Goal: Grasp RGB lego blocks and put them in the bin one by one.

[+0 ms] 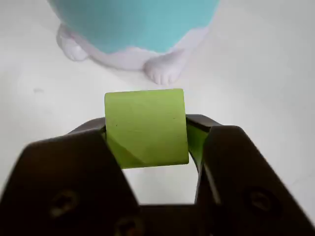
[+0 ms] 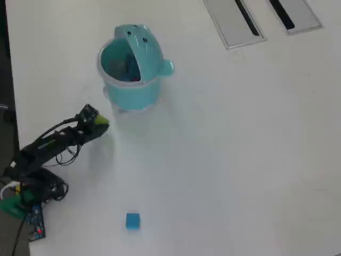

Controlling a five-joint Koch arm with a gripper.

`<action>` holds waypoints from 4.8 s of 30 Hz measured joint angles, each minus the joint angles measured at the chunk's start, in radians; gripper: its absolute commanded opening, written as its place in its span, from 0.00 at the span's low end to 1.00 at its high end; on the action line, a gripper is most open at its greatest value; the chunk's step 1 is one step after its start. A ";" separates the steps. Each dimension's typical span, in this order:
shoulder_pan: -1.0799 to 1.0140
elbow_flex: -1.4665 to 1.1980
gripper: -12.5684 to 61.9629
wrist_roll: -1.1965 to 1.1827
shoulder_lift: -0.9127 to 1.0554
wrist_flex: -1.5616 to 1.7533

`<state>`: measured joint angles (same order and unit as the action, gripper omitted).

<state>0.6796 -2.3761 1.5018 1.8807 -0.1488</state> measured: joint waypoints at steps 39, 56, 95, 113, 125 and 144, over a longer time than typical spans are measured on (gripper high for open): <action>0.143 1.091 0.27 -0.186 -0.492 0.127; 0.114 1.167 0.45 -0.023 -0.566 0.129; -0.250 0.408 0.61 0.123 0.091 0.129; -0.669 0.187 0.64 0.109 0.318 0.049; -0.900 0.129 0.64 -0.115 0.408 0.049; -1.289 -0.110 0.65 -0.121 0.410 0.362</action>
<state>-0.6090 -2.4866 1.3806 2.2902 0.2132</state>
